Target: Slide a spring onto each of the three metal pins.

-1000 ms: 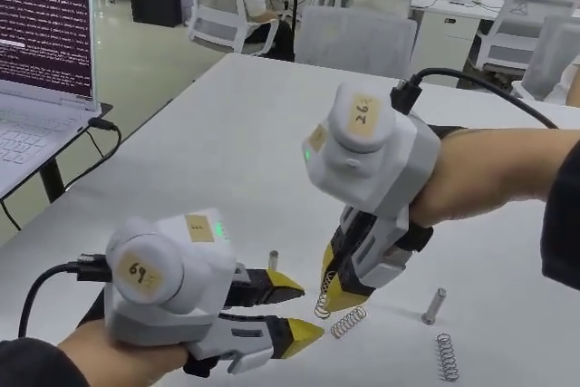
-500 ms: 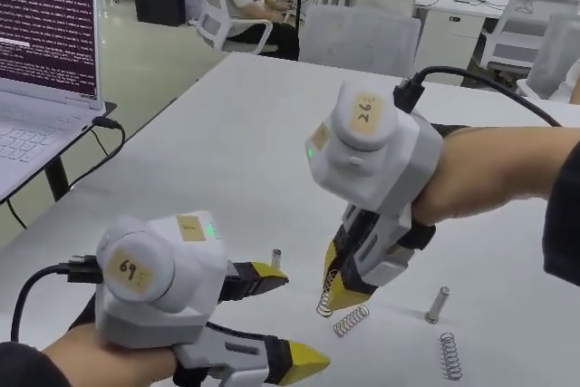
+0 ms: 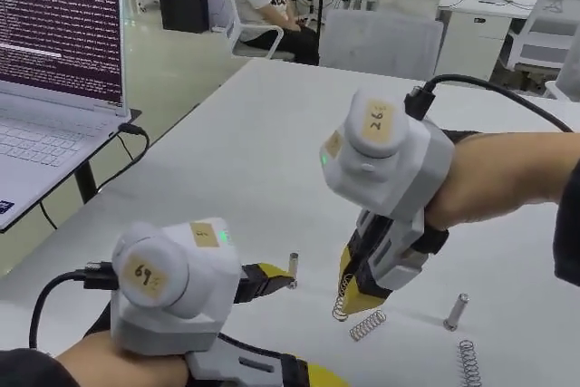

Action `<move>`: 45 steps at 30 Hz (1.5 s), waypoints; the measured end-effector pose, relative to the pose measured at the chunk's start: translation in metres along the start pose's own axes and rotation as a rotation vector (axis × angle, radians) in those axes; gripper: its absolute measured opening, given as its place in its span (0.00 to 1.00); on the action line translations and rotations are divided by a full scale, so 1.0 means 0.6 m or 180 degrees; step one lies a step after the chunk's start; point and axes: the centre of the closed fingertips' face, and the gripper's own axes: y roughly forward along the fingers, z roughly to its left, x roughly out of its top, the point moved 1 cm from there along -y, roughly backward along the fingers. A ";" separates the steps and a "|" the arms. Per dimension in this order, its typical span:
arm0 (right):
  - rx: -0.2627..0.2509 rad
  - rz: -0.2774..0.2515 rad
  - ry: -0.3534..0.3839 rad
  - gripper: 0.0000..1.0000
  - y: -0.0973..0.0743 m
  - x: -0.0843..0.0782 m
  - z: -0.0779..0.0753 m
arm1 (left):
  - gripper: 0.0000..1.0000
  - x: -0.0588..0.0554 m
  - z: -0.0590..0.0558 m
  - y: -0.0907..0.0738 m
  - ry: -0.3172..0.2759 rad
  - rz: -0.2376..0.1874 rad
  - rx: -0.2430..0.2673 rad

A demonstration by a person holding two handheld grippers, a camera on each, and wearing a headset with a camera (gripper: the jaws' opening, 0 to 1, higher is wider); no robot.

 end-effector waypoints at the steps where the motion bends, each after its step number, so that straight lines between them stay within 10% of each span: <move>1: 0.0007 -0.0010 -0.0006 0.08 0.000 0.002 0.000 | 0.72 -0.001 0.001 0.000 -0.0020 0.0009 0.0011; 21: -0.0019 -0.0009 0.0166 0.08 0.006 0.014 -0.005 | 0.75 -0.008 0.030 -0.025 -0.0017 -0.0107 0.0101; 45: -0.0316 -0.0021 0.0328 0.08 -0.022 0.026 -0.077 | 0.74 -0.059 0.096 -0.047 -0.0026 -0.0072 0.0382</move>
